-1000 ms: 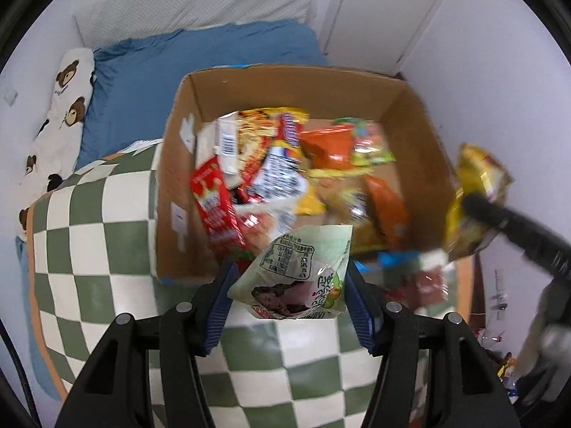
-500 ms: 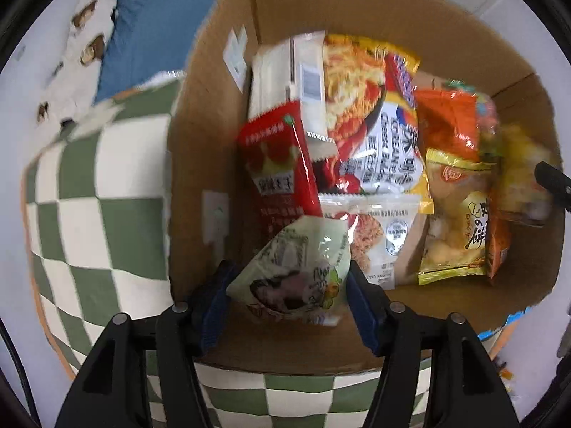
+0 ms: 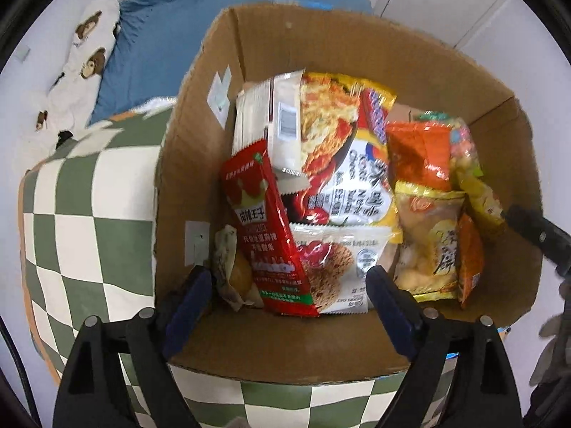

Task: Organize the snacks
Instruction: 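Open both tools to drop the white packet and Guoba bag into the box, then grasp the red candy packet with left tool while right tool grasps brown packet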

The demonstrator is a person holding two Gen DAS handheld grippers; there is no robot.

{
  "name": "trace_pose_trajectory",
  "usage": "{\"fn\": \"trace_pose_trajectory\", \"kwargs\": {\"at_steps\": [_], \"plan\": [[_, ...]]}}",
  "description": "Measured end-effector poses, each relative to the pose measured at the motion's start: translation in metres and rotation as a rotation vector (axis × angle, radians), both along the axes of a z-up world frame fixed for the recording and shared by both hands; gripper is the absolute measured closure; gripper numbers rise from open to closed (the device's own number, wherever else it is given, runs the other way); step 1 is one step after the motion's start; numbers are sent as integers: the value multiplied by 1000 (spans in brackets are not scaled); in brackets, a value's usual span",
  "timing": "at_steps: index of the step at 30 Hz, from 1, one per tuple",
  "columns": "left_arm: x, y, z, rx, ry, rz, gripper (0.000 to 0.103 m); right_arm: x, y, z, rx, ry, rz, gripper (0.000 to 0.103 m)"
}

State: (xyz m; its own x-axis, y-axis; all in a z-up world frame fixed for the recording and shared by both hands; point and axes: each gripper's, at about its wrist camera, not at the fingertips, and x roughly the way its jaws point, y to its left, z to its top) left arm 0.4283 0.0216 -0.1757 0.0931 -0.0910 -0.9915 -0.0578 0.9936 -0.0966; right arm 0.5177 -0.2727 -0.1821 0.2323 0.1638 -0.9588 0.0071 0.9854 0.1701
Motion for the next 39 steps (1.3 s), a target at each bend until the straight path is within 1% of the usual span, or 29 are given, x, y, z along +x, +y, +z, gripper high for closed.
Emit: {"fn": "trace_pose_trajectory", "kwargs": {"at_steps": [5,10,14,16,21,27,36,39], "plan": [[-14,-15,21,40,-97,1,14,-22,8,13,-60,-62,23,9],[-26,-19,36,35,-175,25,14,-49,15,26,-82,-119,35,9],[-44,-25,51,42,-224,40,14,-69,19,37,-109,-162,41,9],[-56,-30,62,50,-257,34,14,-78,19,43,-123,-183,35,5],[-84,-39,88,84,-347,11,14,-104,19,59,-111,-232,26,5],[-114,-41,116,107,-426,8,14,-140,18,84,-97,-302,19,5],[-148,-46,147,124,-510,-7,14,-193,19,130,-85,-417,11,5],[-157,-49,156,125,-531,-7,14,-205,19,142,-78,-445,4,5]]}}
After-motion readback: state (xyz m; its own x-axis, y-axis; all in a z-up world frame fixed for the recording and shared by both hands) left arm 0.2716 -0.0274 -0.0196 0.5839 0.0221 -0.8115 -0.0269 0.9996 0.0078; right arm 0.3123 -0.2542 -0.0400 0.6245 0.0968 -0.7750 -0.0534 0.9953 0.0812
